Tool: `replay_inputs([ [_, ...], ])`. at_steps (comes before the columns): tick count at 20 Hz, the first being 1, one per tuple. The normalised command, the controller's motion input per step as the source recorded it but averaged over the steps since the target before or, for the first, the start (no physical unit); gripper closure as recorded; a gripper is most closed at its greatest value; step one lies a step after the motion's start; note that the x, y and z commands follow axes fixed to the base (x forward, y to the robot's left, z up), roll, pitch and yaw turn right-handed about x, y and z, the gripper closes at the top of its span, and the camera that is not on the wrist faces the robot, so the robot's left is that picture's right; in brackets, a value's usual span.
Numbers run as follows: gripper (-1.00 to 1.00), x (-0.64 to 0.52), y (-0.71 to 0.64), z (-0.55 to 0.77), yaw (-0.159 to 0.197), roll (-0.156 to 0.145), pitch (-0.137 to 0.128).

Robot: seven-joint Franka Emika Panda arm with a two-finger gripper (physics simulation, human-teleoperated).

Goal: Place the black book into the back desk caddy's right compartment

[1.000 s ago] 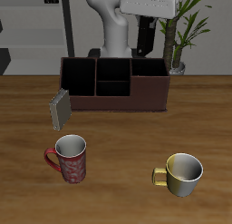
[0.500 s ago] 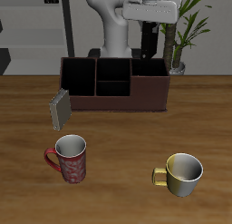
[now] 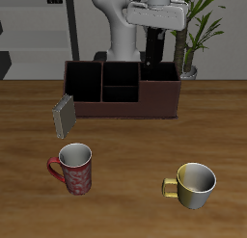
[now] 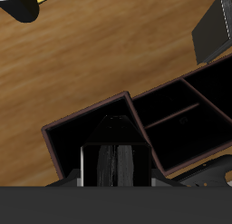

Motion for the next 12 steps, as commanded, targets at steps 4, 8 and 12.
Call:
replay_inputs([
  [4,1.0,0.06,0.01,-0.15,0.004,0.014,0.022],
  [8,1.0,0.1,0.05,-0.26,-0.001,0.013,0.048],
  [12,1.0,0.04,-0.01,-0.1,-0.005,0.009,0.008],
])
